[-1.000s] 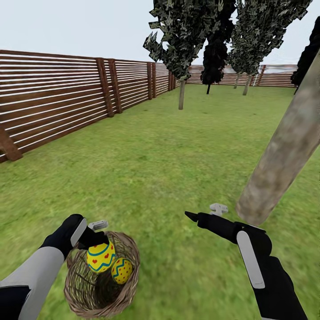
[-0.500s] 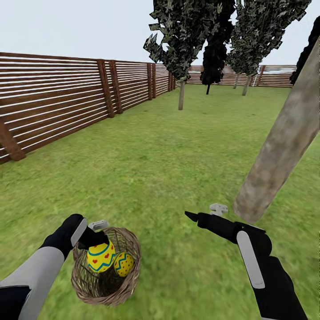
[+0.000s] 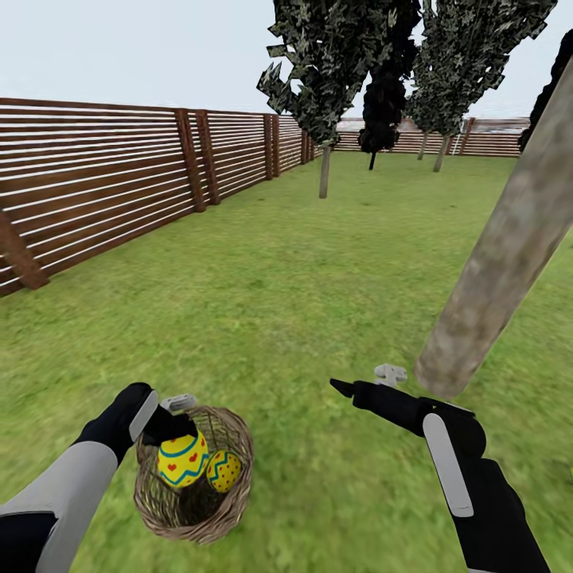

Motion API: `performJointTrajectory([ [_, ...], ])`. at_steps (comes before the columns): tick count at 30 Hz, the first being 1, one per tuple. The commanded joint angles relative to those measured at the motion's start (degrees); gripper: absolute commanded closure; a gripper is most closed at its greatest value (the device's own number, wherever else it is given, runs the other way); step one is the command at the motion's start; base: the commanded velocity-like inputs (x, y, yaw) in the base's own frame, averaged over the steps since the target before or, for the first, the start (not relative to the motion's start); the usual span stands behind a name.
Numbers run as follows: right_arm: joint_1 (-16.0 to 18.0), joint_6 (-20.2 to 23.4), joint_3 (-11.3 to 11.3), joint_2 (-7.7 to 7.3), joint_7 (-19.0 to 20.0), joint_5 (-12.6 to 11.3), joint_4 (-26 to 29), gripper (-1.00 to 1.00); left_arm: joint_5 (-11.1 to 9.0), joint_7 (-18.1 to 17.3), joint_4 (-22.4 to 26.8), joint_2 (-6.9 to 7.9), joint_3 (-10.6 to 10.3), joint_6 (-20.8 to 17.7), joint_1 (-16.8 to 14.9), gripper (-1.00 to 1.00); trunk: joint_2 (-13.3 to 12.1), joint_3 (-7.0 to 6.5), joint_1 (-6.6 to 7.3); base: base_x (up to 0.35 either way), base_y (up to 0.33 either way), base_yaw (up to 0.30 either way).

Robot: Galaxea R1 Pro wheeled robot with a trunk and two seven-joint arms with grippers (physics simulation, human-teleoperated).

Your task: Take the three Easter eggs out of the wicker basket on the lawn in the garden, then place them on the lawn next to a single tree (choose any tree) so that all three eggs are next to the same tree and none are left in the basket.

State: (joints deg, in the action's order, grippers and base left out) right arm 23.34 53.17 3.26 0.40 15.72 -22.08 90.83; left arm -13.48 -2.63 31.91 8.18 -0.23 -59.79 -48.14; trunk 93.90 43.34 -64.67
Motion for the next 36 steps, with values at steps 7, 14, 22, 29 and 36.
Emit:
performJointTrajectory([
  [7,0.0,0.3,0.3,0.04,0.5,0.5,0.0,-1.0,0.3,-0.3,4.1,-0.01,-0.3,-0.2,0.9,1.0,-2.8,-1.21,1.55,0.0,0.0,0.0],
  [14,0.0,0.4,0.4,0.04,0.5,0.5,0.0,-1.0,0.1,-0.3,8.9,0.11,-0.3,-0.2,3.5,1.0,-5.6,-2.47,3.09,0.0,0.0,0.0],
  [22,0.0,0.4,0.5,0.04,0.5,0.5,0.0,-1.0,0.1,-0.3,10.6,0.0,-0.3,-0.2,4.0,1.0,-8.8,-3.9,4.84,0.0,0.0,0.0],
  [29,0.0,0.4,0.5,0.04,0.5,0.5,-0.1,-1.0,0.1,-0.3,16.4,-0.01,-0.4,-0.2,6.0,1.0,-11.6,-5.16,6.38,0.0,0.0,0.0],
  [36,0.0,0.4,0.3,0.04,0.5,0.5,-0.1,-1.0,0.0,-0.3,31.8,0.23,-0.3,-0.2,12.2,1.0,-14.4,-6.42,7.92,0.0,0.0,0.0],
])
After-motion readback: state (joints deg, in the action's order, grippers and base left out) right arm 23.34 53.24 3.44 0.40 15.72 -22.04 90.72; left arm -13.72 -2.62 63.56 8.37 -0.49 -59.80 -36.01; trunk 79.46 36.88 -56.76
